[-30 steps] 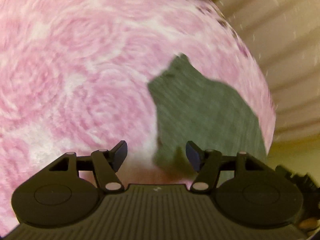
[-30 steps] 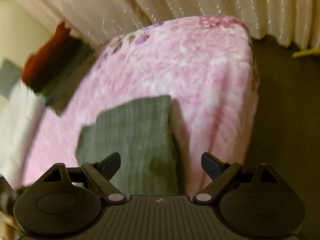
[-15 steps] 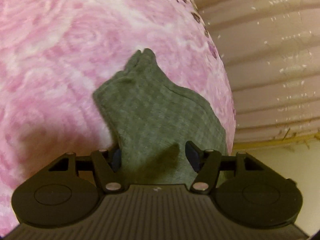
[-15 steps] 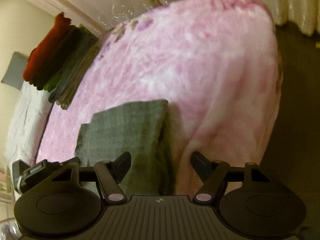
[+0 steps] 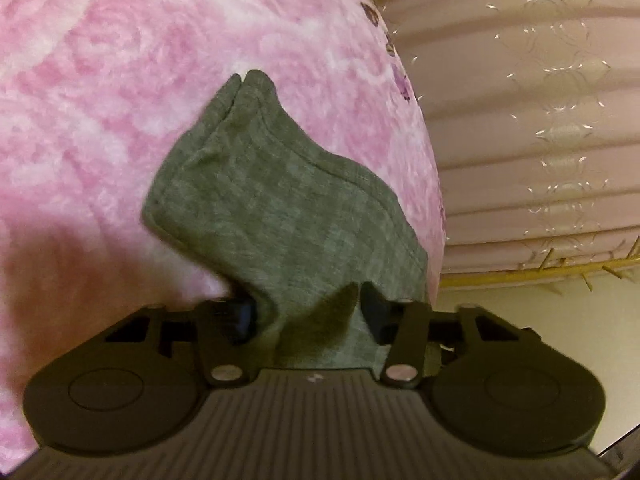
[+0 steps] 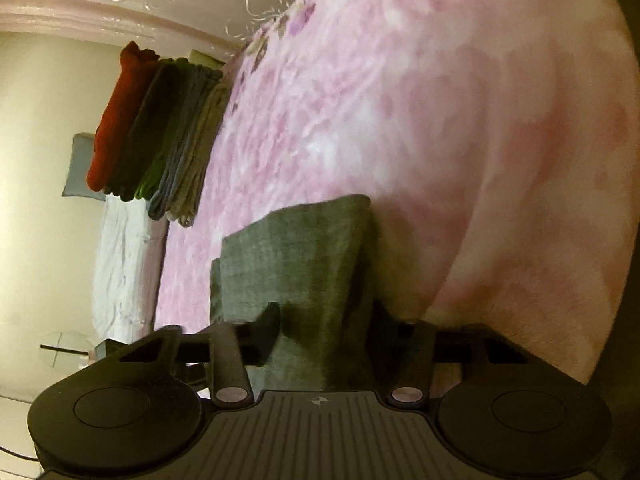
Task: Fold clothes
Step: 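Grasp the folded shorts at their edge with both tools, then lift and carry the folded shorts with both tools onto the clothes stack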
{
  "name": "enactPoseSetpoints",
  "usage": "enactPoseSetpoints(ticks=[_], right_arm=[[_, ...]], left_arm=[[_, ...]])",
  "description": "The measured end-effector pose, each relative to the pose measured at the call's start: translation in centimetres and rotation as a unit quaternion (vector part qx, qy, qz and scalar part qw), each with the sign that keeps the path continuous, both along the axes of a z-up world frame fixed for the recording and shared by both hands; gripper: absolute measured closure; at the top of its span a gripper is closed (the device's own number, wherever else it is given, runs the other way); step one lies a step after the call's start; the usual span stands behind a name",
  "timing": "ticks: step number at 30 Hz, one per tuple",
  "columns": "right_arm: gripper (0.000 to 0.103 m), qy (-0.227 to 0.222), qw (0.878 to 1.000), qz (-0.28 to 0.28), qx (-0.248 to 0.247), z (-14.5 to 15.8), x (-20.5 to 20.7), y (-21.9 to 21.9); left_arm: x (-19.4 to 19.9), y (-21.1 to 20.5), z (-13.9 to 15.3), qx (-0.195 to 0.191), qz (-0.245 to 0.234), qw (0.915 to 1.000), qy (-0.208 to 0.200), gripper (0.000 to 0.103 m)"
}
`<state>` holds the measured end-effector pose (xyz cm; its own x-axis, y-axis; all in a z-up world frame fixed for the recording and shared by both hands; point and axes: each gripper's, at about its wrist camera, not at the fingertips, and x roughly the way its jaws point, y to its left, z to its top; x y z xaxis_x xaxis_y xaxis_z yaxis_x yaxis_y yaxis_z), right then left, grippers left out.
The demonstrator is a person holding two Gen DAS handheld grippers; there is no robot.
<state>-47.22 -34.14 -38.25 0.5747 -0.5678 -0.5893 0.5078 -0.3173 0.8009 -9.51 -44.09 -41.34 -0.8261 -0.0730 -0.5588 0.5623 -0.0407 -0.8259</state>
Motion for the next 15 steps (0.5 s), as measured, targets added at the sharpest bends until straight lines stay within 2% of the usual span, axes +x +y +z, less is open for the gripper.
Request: enactPoseSetpoints(ticks=[1, 2, 4, 7, 9, 12, 15], right_arm=[[0.079, -0.008, 1.0, -0.002, 0.004, -0.3, 0.0, -0.1], [0.085, -0.013, 1.0, -0.003, 0.01, -0.5, 0.1, -0.2], [0.089, -0.015, 1.0, -0.008, 0.008, -0.2, 0.4, -0.1], [0.091, -0.025, 0.999, -0.024, 0.003, 1.5, 0.5, 0.2], [0.091, -0.028, 0.999, -0.028, -0.003, 3.6, 0.7, 0.3], [0.091, -0.02, 0.999, -0.019, -0.021, 8.6, 1.6, 0.0], [0.091, -0.013, 0.999, 0.0, -0.045, 14.2, 3.1, -0.6]], left_arm=[[0.0, 0.1, -0.1, 0.0, 0.002, 1.0, 0.004, 0.091], [0.0, 0.3, 0.0, -0.005, 0.003, 1.0, 0.005, 0.093], [0.0, 0.8, 0.9, -0.025, 0.004, 0.9997, 0.004, 0.095], [0.1, 1.6, 2.7, -0.055, 0.01, 0.9984, 0.005, 0.096], [1.0, 2.3, 5.3, -0.07, 0.031, 0.997, 0.014, 0.096], [2.4, 3.4, 9.3, -0.091, 0.061, 0.9936, 0.027, 0.096], [3.9, 4.7, 15.0, -0.122, 0.088, 0.9883, 0.026, 0.096]])
